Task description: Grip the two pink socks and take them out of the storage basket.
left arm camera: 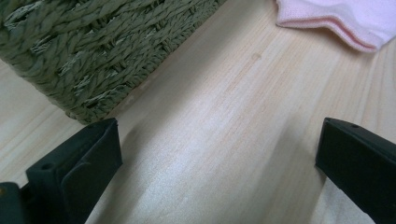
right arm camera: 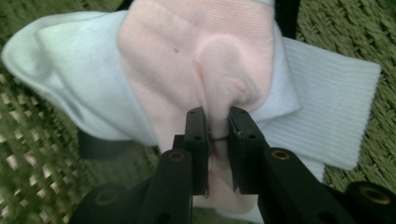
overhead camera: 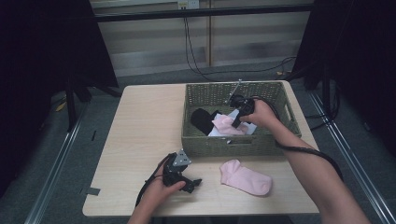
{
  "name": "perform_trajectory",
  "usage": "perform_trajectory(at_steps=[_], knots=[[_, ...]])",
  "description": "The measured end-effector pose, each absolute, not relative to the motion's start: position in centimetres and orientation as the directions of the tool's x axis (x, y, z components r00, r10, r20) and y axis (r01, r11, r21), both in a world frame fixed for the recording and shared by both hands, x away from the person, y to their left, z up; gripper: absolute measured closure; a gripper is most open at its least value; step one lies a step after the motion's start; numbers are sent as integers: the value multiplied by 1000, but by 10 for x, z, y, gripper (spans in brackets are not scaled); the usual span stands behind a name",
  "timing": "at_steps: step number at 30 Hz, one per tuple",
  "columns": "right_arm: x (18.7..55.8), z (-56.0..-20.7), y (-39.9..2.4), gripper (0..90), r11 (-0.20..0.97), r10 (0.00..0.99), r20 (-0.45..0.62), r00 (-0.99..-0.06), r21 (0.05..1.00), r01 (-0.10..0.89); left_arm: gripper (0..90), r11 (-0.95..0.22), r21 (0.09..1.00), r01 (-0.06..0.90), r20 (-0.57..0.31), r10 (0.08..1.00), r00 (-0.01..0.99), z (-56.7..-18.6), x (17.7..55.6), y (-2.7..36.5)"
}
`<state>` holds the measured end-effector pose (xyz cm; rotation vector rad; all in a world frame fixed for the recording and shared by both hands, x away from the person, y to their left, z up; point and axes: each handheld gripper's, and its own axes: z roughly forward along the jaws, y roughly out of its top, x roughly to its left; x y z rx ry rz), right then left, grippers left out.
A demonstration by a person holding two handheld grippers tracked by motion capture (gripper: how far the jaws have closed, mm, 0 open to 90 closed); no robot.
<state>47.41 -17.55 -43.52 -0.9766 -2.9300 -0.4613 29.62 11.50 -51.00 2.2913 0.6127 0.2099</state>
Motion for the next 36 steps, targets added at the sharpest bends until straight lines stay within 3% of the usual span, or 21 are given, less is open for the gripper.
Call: perform_trajectory(at_steps=[20,36], knots=[[448,-349,-196,800,766,558,120,-821,305,566,0,-609,703,366,-32,487,873,-510,296,115],[419,-313,-200,799,792,512,124,-850,313,523,0,-611,702,366,-30,487,873,-510,296,115]])
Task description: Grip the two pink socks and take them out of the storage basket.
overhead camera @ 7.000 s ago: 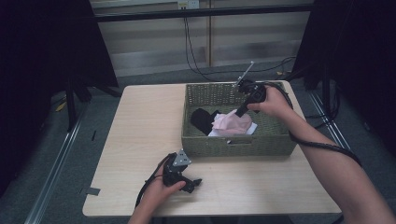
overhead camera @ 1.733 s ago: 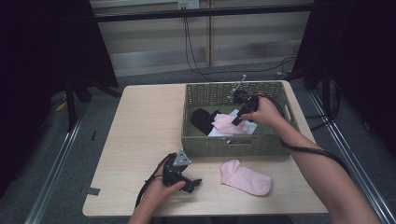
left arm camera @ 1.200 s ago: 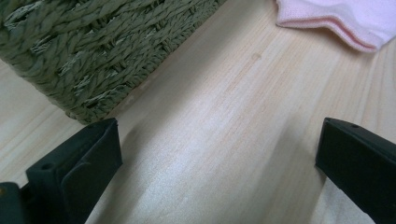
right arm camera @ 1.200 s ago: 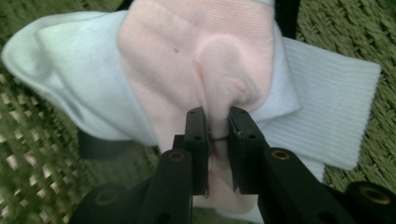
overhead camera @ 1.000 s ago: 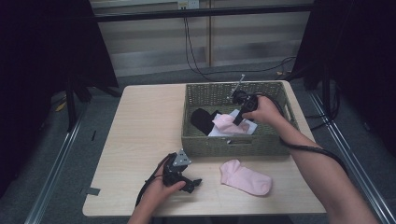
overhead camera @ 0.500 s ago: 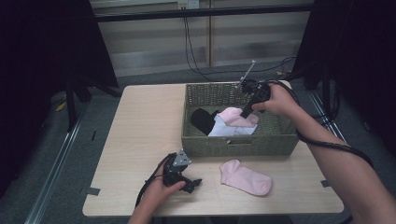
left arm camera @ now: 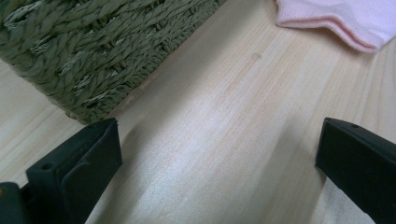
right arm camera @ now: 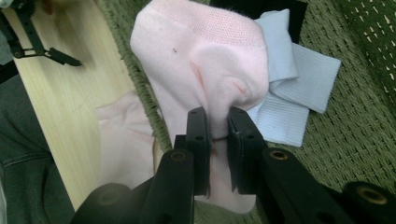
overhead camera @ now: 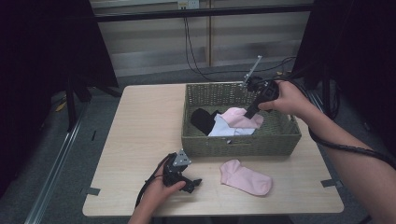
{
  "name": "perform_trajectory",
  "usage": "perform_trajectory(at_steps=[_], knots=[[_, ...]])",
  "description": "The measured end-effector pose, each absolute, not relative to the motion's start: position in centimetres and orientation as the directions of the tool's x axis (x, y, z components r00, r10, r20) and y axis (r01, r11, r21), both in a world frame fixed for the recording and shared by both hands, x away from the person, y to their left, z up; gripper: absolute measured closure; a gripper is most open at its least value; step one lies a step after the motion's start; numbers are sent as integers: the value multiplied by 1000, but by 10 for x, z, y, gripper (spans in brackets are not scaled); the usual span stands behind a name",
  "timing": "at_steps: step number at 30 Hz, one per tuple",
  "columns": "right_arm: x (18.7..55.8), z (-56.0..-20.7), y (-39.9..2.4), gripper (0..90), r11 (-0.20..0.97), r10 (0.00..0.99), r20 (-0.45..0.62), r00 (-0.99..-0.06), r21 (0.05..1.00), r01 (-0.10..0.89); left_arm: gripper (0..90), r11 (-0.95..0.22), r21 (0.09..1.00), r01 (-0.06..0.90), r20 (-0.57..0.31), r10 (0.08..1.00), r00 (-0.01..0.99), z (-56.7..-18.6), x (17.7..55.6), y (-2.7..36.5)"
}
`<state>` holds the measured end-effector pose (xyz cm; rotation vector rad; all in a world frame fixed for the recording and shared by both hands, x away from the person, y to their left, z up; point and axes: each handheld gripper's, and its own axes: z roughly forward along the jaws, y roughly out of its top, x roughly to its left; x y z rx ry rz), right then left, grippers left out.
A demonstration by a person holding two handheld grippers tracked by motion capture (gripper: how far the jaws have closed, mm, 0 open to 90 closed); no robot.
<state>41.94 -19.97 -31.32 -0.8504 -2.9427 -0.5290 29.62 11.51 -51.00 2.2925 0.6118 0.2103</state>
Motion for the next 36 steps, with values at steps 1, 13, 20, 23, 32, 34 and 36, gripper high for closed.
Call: perform_trajectory(at_steps=[1,13,20,23,32,34,36], knots=[[416,-312,-199,799,795,508,131,-851,309,522,0,-611,702,366,-30,487,873,-510,296,115],[388,-299,-199,797,818,461,139,-876,317,481,0,-611,702,365,-30,487,873,-510,296,115],[375,-298,-198,797,826,436,137,-890,330,456,0,-611,702,366,-30,487,873,-510,296,115],[368,-299,-196,796,831,424,143,-894,331,447,0,-611,702,366,-30,488,873,-510,296,115],[354,-304,-190,795,845,385,149,-911,340,413,0,-611,702,366,-30,487,873,-510,296,115],[350,-306,-189,795,849,373,149,-916,344,402,0,-611,702,366,-30,487,873,-510,296,115],[347,-308,-188,793,850,358,151,-921,356,388,0,-611,702,366,-30,487,873,-510,296,115]])
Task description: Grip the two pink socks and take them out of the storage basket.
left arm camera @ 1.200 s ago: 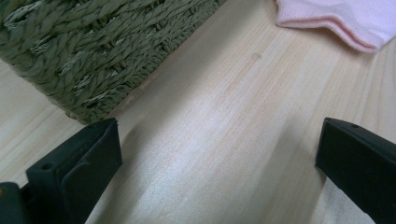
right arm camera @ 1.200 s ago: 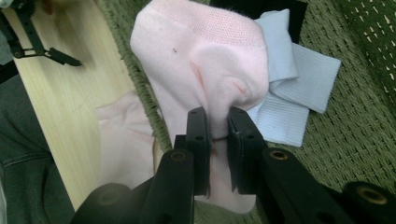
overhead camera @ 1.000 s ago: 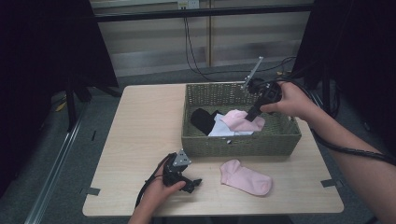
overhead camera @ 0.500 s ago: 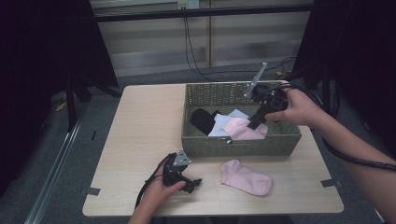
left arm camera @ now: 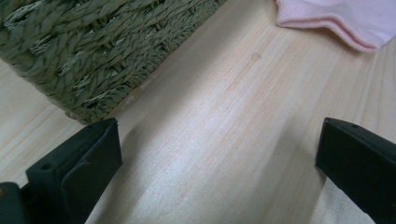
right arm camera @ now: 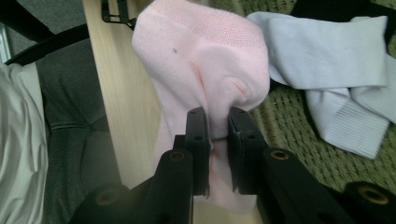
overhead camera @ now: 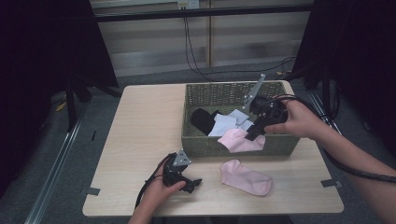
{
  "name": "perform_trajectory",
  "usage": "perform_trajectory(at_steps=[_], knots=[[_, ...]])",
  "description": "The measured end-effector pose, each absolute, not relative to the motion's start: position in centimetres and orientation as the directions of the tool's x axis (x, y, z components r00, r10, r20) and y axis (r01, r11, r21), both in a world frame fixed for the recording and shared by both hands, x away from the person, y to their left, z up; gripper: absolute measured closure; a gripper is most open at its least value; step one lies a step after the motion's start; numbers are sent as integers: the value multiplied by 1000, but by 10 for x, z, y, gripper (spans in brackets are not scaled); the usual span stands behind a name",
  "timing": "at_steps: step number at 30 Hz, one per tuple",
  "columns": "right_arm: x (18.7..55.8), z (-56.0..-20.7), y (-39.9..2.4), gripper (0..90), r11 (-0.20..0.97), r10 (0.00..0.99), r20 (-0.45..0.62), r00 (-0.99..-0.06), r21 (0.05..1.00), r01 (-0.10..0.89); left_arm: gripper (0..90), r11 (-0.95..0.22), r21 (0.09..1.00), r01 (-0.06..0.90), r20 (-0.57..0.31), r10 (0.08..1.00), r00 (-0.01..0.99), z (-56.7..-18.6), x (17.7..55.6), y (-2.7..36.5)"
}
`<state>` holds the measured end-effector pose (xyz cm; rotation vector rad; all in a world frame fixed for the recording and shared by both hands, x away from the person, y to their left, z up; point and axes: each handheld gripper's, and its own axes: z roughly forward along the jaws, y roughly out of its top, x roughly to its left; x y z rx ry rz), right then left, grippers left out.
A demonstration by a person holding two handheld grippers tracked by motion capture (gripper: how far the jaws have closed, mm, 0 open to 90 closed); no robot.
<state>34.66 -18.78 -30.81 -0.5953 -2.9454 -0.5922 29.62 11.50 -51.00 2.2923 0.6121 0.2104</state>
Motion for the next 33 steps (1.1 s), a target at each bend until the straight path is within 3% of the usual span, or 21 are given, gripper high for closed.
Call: perform_trajectory(at_steps=[33], knots=[[320,-363,-169,779,889,312,108,-944,318,331,0,-618,699,360,-24,483,876,-510,296,115]])
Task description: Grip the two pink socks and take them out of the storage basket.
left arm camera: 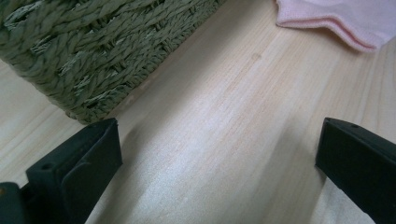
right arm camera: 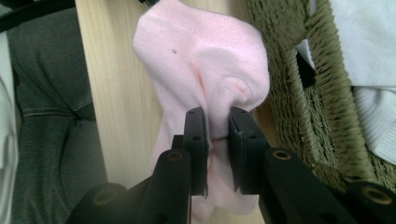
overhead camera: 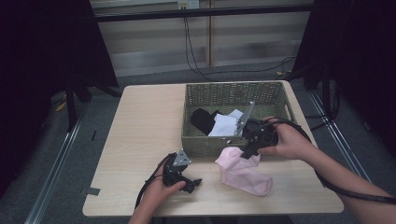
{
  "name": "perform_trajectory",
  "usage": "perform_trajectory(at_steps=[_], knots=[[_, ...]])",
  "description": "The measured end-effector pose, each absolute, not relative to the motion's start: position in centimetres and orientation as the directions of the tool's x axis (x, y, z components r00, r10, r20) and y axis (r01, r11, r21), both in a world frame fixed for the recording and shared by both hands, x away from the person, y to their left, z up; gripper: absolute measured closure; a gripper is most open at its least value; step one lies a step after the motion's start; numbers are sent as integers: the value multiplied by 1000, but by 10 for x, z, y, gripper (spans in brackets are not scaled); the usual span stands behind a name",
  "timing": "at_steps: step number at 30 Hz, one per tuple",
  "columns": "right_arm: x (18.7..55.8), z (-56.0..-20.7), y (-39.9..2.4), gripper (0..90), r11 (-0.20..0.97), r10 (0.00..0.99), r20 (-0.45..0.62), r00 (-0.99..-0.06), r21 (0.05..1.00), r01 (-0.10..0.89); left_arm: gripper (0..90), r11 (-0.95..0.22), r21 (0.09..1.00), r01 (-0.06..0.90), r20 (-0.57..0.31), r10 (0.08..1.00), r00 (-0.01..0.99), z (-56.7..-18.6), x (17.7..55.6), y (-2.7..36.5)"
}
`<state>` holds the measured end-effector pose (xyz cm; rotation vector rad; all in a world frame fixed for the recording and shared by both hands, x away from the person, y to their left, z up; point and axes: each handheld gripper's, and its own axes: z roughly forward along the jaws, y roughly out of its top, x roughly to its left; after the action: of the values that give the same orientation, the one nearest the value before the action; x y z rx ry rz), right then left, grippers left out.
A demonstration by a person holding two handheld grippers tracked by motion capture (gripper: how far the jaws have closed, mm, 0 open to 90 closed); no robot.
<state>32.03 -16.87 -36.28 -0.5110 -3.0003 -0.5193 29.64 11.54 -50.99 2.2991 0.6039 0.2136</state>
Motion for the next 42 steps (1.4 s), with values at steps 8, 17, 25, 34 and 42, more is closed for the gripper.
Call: perform_trajectory(at_steps=[8,17,25,34,42], knots=[[321,-380,-167,777,892,304,121,-945,311,327,0,-618,699,360,-24,483,876,-510,296,115],[321,-393,-168,776,889,309,134,-942,311,336,0,-618,699,359,-24,482,876,-510,296,115],[318,-397,-171,637,871,324,162,-932,333,361,0,-619,699,359,-24,482,876,-510,297,115],[313,-397,-177,446,858,331,172,-928,355,372,0,-618,699,360,-24,482,876,-510,296,115],[311,-398,-187,344,836,357,164,-920,383,393,0,-618,699,360,-24,483,876,-510,296,115]])
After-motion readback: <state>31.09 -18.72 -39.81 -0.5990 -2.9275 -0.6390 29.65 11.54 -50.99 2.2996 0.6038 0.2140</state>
